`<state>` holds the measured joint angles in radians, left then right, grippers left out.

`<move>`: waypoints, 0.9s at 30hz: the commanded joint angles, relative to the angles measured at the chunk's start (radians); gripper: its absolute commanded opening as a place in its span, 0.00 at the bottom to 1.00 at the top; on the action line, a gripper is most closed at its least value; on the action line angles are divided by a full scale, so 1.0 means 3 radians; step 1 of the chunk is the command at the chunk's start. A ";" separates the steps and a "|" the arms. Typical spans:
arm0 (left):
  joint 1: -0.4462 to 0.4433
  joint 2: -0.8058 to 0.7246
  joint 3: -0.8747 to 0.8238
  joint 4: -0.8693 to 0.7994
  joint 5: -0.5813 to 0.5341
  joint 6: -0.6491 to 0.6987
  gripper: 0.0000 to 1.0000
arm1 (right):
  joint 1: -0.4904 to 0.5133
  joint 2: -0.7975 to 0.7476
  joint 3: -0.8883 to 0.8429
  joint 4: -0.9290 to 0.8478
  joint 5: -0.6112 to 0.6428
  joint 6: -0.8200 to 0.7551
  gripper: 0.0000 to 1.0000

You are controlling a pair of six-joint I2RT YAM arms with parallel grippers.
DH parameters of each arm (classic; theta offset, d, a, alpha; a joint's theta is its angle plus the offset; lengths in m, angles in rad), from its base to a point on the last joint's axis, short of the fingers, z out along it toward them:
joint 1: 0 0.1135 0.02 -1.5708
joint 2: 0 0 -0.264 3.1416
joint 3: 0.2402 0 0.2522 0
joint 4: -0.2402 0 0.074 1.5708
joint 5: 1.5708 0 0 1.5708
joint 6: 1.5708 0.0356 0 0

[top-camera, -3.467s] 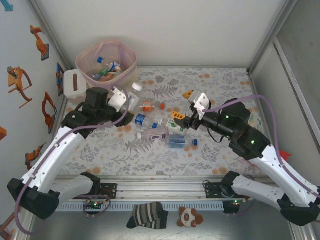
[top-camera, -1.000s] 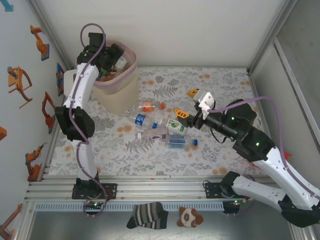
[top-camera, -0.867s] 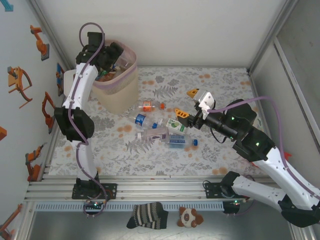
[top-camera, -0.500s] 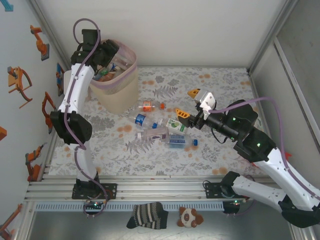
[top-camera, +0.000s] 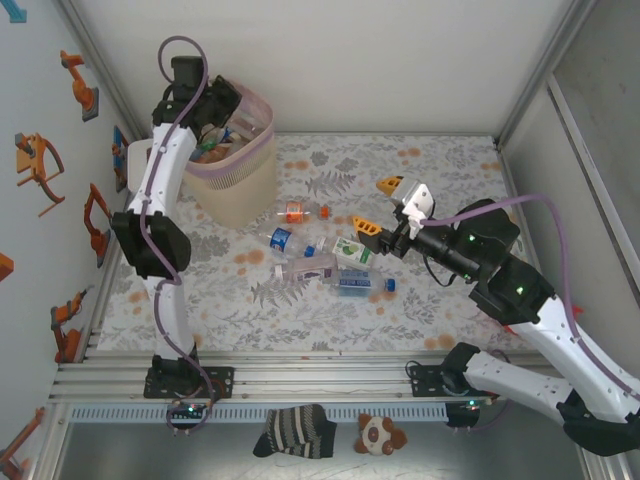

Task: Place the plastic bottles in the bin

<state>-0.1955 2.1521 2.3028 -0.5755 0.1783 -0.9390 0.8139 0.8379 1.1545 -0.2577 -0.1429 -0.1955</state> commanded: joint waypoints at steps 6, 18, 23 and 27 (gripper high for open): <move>0.0037 0.0139 -0.0151 -0.0104 0.0148 -0.0050 0.03 | 0.0002 -0.0062 0.0083 0.0019 0.0037 0.0041 0.70; 0.0112 -0.0265 -0.0279 0.0162 0.0208 0.0228 0.06 | 0.0002 -0.0043 0.0124 0.0027 0.0057 0.0048 0.70; 0.0122 -0.0563 -0.0296 0.0238 0.0295 0.0588 0.10 | 0.0002 -0.0019 0.0173 0.0001 0.0068 0.0055 0.70; 0.0092 -0.0860 -0.0425 0.0267 0.0470 0.0897 0.17 | 0.0002 0.0011 0.0208 0.0000 0.0062 0.0050 0.70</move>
<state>-0.1623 1.9888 2.1960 -0.5262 0.2672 -0.7826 0.8139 0.8387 1.1801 -0.2584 -0.1368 -0.1917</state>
